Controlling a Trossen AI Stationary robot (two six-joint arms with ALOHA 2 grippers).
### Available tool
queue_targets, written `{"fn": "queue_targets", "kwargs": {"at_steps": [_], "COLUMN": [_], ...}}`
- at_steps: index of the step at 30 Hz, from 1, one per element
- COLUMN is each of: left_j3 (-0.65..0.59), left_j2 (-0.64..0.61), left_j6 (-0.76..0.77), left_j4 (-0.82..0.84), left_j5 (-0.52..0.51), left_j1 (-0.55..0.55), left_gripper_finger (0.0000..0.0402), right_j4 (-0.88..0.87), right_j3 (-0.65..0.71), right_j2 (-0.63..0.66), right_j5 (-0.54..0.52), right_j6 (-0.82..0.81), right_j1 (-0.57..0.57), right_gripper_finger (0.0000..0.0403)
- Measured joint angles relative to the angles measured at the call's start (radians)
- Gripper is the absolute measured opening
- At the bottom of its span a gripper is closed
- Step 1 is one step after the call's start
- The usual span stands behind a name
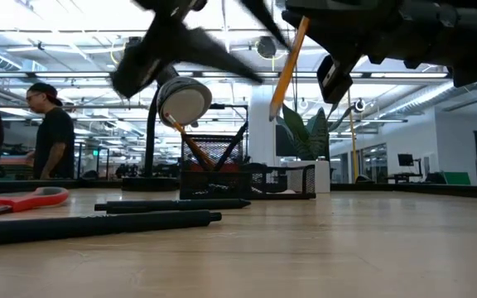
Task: Pick and place office supplies into organizer
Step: Put the orange pencil into the desk organizer
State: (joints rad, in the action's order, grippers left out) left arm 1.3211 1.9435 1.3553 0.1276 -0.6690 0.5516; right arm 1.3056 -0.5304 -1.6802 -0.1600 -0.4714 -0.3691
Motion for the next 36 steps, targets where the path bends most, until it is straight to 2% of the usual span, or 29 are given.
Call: {"fn": "queue_targets", "kwargs": {"at_steps": [5,11,14,18,23,25,29,32,34,36], "left_j3": [0.0,0.001,0.001,0.002,-0.009,-0.031,-0.112,-0.199,-0.27,-0.355], "left_j2": [-0.002,-0.061,-0.098,-0.175,-0.283,-0.335,-0.445,-0.536,-0.59,-0.638], "left_j6": [0.063,0.059,-0.02,-0.232,-0.464,-0.537,-0.661,-0.779,-0.914,-1.049], "left_j4": [0.186,0.345,0.375,0.379,0.379,0.382,0.291,0.094,-0.06,-0.239], "left_j5": [-0.004,-0.196,-0.255,-0.303,-0.342,-0.367,-0.348,-0.334,-0.258,-0.119], "left_j1": [0.021,0.11,0.15,0.209,0.258,0.279,0.286,0.283,0.274,0.252], "left_gripper_finger": [0.0169,0.0187,0.0188,0.0189,0.0189,0.0189,0.0189,0.0189,0.0189,0.0189], "right_j4": [-0.007,-0.014,-0.009,-0.049,-0.21,-0.225,-0.263,-0.382,-0.446,-0.479], "right_j3": [0.0,0.0,0.0,-0.033,-0.141,-0.187,-0.269,-0.321,-0.343,-0.345], "right_j2": [0.0,0.0,0.0,0.0,0.0,0.0,0.028,0.078,0.1,0.114], "right_j5": [0.0,-0.031,-0.054,-0.047,-0.048,-0.049,-0.067,-0.121,-0.128,-0.126], "right_j6": [0.043,0.17,0.213,0.258,0.393,0.473,0.594,0.624,0.626,0.622], "right_j1": [0.002,0.013,0.051,0.118,0.182,0.19,0.218,0.252,0.275,0.299], "right_gripper_finger": [0.0019,0.0019,0.0019,0.0018,0.0018,0.0018,0.0018,0.0018,0.0018,0.0018]}}
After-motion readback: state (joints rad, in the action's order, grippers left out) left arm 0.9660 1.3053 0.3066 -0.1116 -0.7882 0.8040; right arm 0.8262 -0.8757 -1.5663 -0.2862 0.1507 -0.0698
